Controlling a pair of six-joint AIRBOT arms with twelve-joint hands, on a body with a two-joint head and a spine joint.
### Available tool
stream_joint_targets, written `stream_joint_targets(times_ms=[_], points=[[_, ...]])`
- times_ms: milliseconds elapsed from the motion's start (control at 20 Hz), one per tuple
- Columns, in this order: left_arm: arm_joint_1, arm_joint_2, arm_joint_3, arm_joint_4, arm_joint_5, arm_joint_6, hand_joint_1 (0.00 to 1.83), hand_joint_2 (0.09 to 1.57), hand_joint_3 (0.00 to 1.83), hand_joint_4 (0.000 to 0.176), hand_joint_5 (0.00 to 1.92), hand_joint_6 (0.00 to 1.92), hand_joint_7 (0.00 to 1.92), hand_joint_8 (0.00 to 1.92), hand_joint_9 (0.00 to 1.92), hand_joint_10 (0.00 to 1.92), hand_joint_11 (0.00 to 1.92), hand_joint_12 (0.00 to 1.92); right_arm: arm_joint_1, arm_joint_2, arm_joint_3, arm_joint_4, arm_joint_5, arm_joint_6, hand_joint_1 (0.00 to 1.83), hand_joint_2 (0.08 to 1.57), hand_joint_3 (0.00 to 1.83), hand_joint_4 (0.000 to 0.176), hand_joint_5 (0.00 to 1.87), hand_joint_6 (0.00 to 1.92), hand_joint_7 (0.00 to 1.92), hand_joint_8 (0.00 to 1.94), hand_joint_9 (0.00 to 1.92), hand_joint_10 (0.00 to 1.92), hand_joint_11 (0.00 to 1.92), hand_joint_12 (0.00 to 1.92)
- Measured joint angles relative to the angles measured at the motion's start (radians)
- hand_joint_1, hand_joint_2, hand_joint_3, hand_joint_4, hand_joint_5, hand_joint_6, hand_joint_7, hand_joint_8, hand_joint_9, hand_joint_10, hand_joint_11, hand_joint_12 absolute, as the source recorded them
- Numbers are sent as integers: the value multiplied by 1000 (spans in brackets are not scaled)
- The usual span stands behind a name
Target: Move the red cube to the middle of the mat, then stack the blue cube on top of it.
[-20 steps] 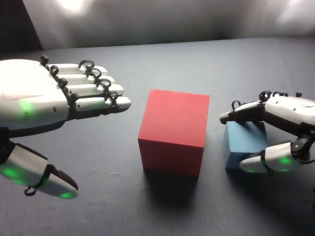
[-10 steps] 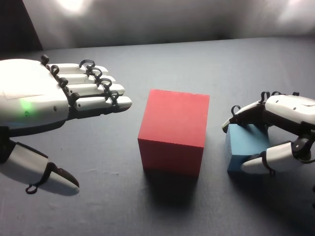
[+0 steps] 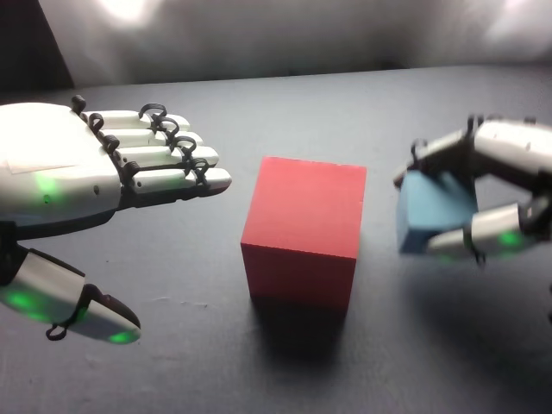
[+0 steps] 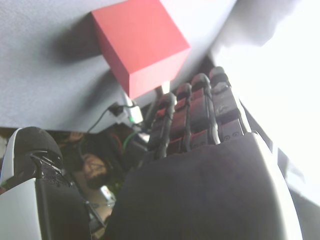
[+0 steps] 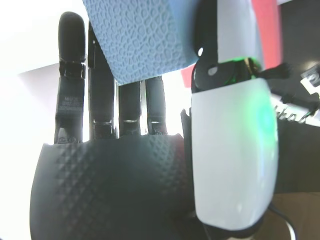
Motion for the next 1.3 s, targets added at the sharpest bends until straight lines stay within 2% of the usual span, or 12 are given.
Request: stream_joint_targets(times_ms=[150, 350, 500, 550, 600, 650, 750, 1000, 1050, 1100, 1300], points=[[-2, 0, 0, 0, 3, 0, 265, 1027, 9, 0, 0, 0, 0, 0, 0, 0, 0, 0, 99, 18, 0, -2, -62, -19, 1210, 1124, 0, 32, 959, 1014, 986, 994, 1098, 74, 465, 1257], [-2, 0, 0, -6, 2, 0, 262, 1024, 4, 0, 0, 0, 0, 0, 0, 0, 0, 0, 244, 31, 0, -7, -187, -39, 1206, 1130, 1, 32, 962, 996, 958, 1050, 1082, 60, 442, 1248], [-6, 0, 0, -6, 4, 0, 248, 1015, 0, 0, 0, 0, 0, 0, 0, 0, 0, 0, 319, 31, 1, -88, -279, -39, 1208, 1131, 0, 29, 960, 996, 957, 1058, 1080, 55, 418, 1267], [-6, 0, 0, -7, 3, 0, 271, 1017, 0, 0, 0, 0, 0, 0, 0, 0, 0, 0, 334, 31, 1, -116, -301, -31, 1205, 1137, 1, 27, 948, 1008, 943, 1084, 1066, 46, 415, 1227], [-6, 0, 0, -11, 3, 0, 296, 1021, 1, 0, 0, 0, 0, 0, 0, 0, 0, 0, 351, 31, 3, -167, -325, 15, 1203, 1138, 1, 28, 954, 1000, 931, 1101, 1065, 44, 418, 1220], [-6, 0, 0, -10, 3, 0, 297, 1022, 2, 0, 0, 0, 0, 0, 0, 0, 0, 0, 366, 30, 3, -275, -347, 131, 1207, 1133, 0, 25, 968, 968, 943, 1090, 1077, 46, 439, 1210], [-6, 0, 2, -10, 4, 0, 275, 1022, 1, 0, 0, 0, 0, 0, 0, 0, 0, 0, 389, 23, 5, -365, -379, 222, 1218, 1115, 0, 22, 998, 911, 986, 1032, 1108, 52, 470, 1196], [-6, 0, 5, -11, 3, 0, 232, 1033, 5, 0, 0, 0, 0, 0, 0, 0, 0, 0, 419, -11, 5, -392, -439, 319, 1207, 1136, 0, 19, 932, 1016, 964, 1069, 1093, 31, 472, 1161], [-6, 0, 5, -11, 4, 0, 228, 1039, 8, 0, 0, 0, 0, 0, 0, 0, 0, 0, 419, -17, 5, -393, -451, 327, 1209, 1131, 0, 21, 943, 1003, 975, 1048, 1109, 35, 503, 1143], [-6, 0, 5, -10, 3, 0, 233, 1045, 10, 0, 0, 0, 0, 0, 0, 0, 0, 0, 419, -23, 5, -393, -457, 329, 1197, 1150, 4, 22, 903, 1064, 933, 1113, 1076, 21, 455, 1157], [-6, 0, 5, -10, 3, 0, 232, 1044, 6, 0, 0, 0, 0, 0, 0, 0, 0, 0, 424, -67, 13, -393, -470, 323, 1209, 1138, 0, 11, 928, 1008, 965, 1083, 1090, 25, 471, 1183]])
